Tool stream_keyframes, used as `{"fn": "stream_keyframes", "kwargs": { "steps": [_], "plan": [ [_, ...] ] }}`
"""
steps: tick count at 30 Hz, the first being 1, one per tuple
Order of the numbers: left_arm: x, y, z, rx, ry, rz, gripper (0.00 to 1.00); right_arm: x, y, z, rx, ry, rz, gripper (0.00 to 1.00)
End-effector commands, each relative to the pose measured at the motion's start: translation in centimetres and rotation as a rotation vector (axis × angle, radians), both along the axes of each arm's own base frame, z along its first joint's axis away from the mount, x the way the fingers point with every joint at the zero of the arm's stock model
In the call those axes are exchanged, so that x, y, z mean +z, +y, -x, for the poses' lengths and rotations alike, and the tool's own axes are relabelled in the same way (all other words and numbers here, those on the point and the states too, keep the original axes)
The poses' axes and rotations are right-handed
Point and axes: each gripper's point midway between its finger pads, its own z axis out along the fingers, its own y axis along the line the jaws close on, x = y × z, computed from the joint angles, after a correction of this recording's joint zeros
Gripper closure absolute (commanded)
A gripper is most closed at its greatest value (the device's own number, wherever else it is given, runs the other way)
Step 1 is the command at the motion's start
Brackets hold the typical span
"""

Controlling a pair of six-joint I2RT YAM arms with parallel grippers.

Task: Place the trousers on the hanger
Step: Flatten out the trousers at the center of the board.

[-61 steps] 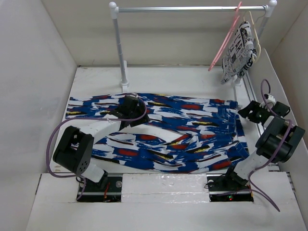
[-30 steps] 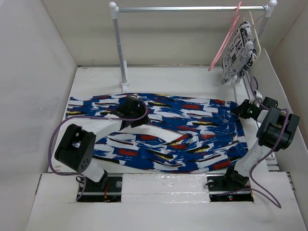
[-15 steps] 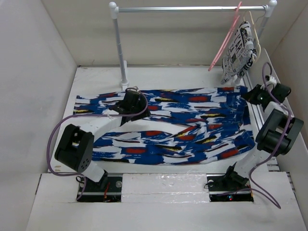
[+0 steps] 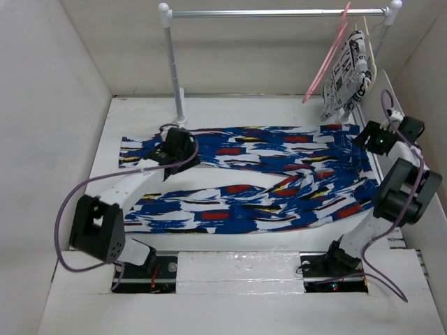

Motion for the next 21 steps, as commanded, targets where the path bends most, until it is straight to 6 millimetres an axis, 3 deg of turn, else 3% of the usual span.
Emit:
{"fn": "stream_keyframes", "kwargs": {
  "steps": [1, 2, 3, 4, 5, 7, 8, 9, 11, 13, 15, 21],
  "plan": [
    [0.6, 8.3, 2.6, 0.301, 0.024, -0.091, 0.46, 4.8, 4.4, 2.3, 0.038, -0.113, 0.048, 0.37],
    [0.2, 10.0, 3.9, 0.359, 0.031, -0.083, 0.46, 1.9, 6.4, 4.6, 0.039, -0.061, 0.014, 0.38],
    [-0.3, 11.3, 4.7, 0.402, 0.056, -0.064, 0.46, 1.7, 7.7, 5.7, 0.043, -0.061, 0.016, 0.39],
    [-0.6, 13.9, 5.0, 0.496, 0.065, -0.042, 0.46, 3.4, 10.0, 6.3, 0.066, -0.118, 0.051, 0.41],
    [-1.2, 15.1, 5.8, 0.54, 0.066, -0.019, 0.46, 0.7, 12.2, 8.5, 0.094, -0.069, 0.035, 0.42],
    [-1.6, 16.5, 6.1, 0.58, 0.067, 0.037, 0.46, 0.1, 17.0, 10.3, 0.165, -0.077, 0.003, 0.44],
    [-2.4, 18.3, 6.8, 0.642, 0.081, 0.049, 0.46, 1.4, 18.8, 11.3, 0.206, -0.137, 0.003, 0.47],
    [-2.7, 18.5, 6.8, 0.649, 0.095, 0.075, 0.46, -0.7, 20.8, 13.4, 0.248, -0.108, -0.033, 0.48],
    [-3.8, 19.4, 7.3, 0.683, 0.141, 0.056, 0.46, 0.4, 25.0, 15.2, 0.38, -0.172, -0.06, 0.49],
    [-4.6, 19.6, 7.4, 0.687, 0.171, 0.04, 0.46, -0.7, 27.0, 17.2, 0.482, -0.141, -0.045, 0.48],
    [-6.8, 19.5, 7.7, 0.686, 0.237, 0.032, 0.46, -1.1, 29.5, 19.2, 0.617, -0.124, -0.027, 0.48],
    [-10.1, 19.4, 7.5, 0.679, 0.339, 0.016, 0.52, -0.4, 31.7, 21.3, 0.741, -0.131, 0.051, 0.48]
  ]
}}
